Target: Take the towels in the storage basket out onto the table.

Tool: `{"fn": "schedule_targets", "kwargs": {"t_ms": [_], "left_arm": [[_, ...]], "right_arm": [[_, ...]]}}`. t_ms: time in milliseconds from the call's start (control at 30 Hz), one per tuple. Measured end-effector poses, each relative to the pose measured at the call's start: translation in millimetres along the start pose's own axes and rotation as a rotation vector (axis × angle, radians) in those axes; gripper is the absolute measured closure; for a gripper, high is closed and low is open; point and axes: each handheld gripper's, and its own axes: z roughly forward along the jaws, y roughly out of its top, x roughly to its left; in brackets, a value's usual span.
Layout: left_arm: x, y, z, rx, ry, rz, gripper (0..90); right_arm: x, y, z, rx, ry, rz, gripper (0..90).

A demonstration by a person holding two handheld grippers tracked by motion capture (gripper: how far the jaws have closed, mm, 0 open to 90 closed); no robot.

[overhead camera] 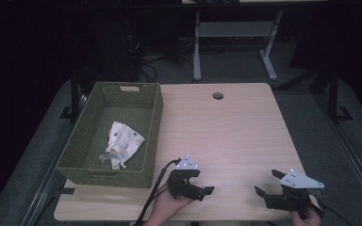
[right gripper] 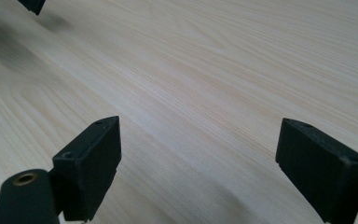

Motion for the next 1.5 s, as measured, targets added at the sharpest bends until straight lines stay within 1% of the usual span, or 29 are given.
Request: {"fn": "schedule_targets", "kwargs": {"t_ms": [33, 67, 100, 167, 267, 333, 367, 400, 533, 600, 667, 833, 867, 1000, 1200, 1267, 1367, 1433, 1467, 1500], "left_arm": [[0.3, 0.0, 0.2, 0.003, 0.005, 0.002, 19.5], [1.0, 0.1, -0.1, 0.009, 0.005, 0.006, 19.5], [1.3, 0.3, 0.2, 0.008, -0.005, -0.005, 19.6], [1.8, 1.0, -0.7, 0.006, -0.004, -0.005, 19.7], [4.2, 3.3, -1.5, 0.002, -0.02, -0.014, 20.2], [4.9, 4.0, -1.8, -0.001, -0.02, -0.018, 20.5], [7.1, 6.1, -1.7, -0.011, -0.018, -0.029, 20.6], [8.3, 7.0, -1.2, -0.013, -0.023, -0.032, 20.6], [8.1, 7.8, 0.3, -0.004, -0.017, -0.028, 20.4], [7.2, 6.6, -0.2, 0.004, -0.015, -0.019, 20.4], [5.9, 3.9, -1.4, 0.005, -0.022, -0.022, 20.4], [5.6, 3.8, -2.5, -0.002, -0.027, -0.028, 20.4], [5.6, 3.8, -2.6, -0.002, -0.027, -0.028, 20.4], [4.1, 3.5, -1.3, 0.001, -0.031, -0.022, 20.4], [3.5, 4.9, 0.2, 0.0, -0.035, -0.021, 20.4], [3.2, 6.4, 0.8, -0.001, -0.036, -0.022, 20.4], [4.0, 10.7, -4.2, -0.007, -0.037, -0.019, 20.5], [5.4, 14.9, -11.7, -0.03, -0.045, -0.023, 20.9], [6.3, 16.5, -14.2, -0.032, -0.046, -0.021, 21.1], [7.0, 19.1, -18.5, -0.042, -0.045, -0.027, 21.1]], "right_arm": [[-0.1, 0.2, 0.3, -0.003, 0.002, -0.005, 13.8], [0.1, 0.7, 0.6, -0.001, 0.002, 0.002, 13.9], [-0.2, 0.7, 0.8, -0.004, 0.001, 0.003, 13.8], [-1.0, 0.6, 0.3, -0.008, -0.003, 0.004, 13.9], [-1.1, 0.6, -1.1, -0.013, 0.004, 0.011, 13.8], [-1.1, 0.6, -1.3, -0.012, 0.006, 0.01, 13.8], [-1.1, 0.5, -1.8, -0.012, 0.001, 0.015, 13.8], [-1.2, 0.5, -1.9, -0.013, 0.0, 0.021, 13.9], [-1.6, 0.2, -2.2, -0.015, -0.003, 0.019, 13.9], [-1.3, 0.3, -3.0, -0.018, 0.002, 0.013, 13.8], [-0.5, 1.1, -3.6, -0.018, 0.004, 0.008, 13.8], [1.6, 2.6, -4.0, -0.01, 0.014, 0.0, 13.8], [1.3, 2.7, -4.2, -0.015, 0.012, -0.013, 13.9], [1.4, 2.6, -6.9, -0.02, 0.014, -0.014, 13.8], [-0.3, 1.4, -7.2, -0.023, 0.018, 0.001, 13.9], [-1.1, 0.5, -7.7, -0.021, 0.019, -0.005, 13.8], [-2.6, -0.1, -8.8, -0.024, 0.015, -0.003, 13.8], [-3.7, 0.1, -9.1, -0.026, 0.012, 0.009, 13.8], [-3.8, 0.3, -8.8, -0.025, 0.014, 0.022, 13.8], [-4.0, 0.4, -8.4, -0.025, 0.012, 0.024, 13.8]]}}
